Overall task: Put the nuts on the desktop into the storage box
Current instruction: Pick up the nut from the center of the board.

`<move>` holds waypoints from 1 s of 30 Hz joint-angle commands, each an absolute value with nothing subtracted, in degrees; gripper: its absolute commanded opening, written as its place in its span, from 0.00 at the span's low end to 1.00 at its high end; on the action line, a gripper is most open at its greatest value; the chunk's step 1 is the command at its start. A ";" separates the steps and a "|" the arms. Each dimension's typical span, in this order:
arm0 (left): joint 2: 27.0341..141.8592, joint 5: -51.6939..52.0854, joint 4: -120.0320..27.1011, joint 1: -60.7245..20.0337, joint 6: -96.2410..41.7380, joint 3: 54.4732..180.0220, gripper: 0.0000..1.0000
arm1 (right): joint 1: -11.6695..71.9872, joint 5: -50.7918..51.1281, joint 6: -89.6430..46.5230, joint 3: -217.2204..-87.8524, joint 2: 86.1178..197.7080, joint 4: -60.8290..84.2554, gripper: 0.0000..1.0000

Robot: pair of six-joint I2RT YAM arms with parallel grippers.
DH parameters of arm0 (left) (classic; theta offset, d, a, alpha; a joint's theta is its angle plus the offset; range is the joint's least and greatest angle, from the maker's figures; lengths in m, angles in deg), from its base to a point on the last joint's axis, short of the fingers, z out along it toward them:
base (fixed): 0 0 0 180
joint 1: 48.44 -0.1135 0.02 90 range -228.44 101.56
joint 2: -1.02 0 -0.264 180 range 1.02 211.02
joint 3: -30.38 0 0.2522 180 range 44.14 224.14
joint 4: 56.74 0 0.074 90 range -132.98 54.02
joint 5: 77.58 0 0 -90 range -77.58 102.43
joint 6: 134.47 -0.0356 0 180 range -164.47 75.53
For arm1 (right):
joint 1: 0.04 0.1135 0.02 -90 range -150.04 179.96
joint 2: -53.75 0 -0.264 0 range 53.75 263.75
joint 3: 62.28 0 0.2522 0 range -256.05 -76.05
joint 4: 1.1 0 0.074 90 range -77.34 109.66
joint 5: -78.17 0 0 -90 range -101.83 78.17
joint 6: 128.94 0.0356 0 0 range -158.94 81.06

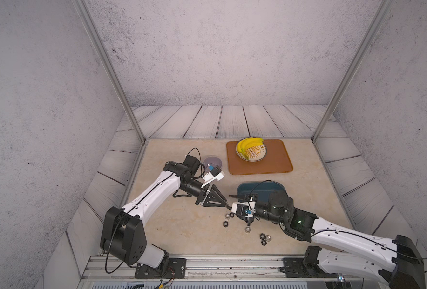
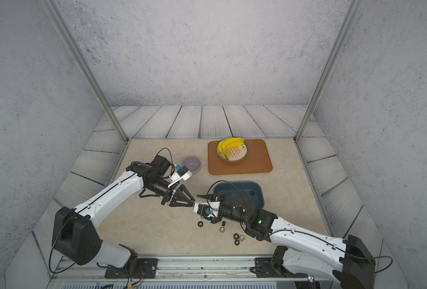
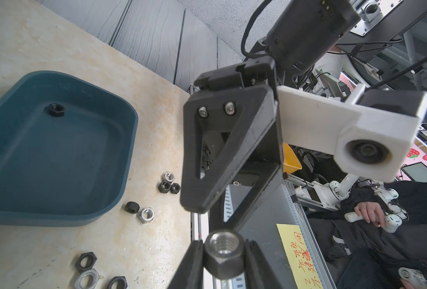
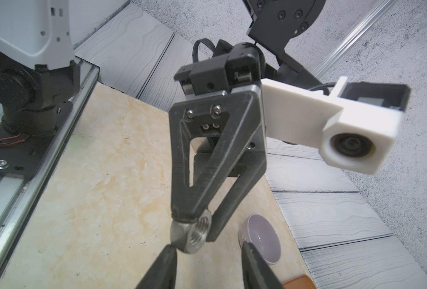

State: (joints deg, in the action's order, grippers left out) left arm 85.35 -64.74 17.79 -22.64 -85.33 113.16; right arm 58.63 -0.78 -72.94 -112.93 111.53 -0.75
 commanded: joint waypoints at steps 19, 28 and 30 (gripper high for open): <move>82.54 -66.62 11.11 -24.30 -79.39 109.59 0.24 | 60.02 -1.88 -67.27 -113.45 115.03 -7.38 0.32; 80.95 -67.80 4.67 -24.36 -73.19 106.80 0.24 | 60.49 -7.33 -65.58 -113.31 117.46 -11.59 0.17; 80.32 -67.64 3.47 -24.45 -72.39 106.22 0.24 | 60.51 -8.06 -65.60 -113.26 117.47 -11.19 0.17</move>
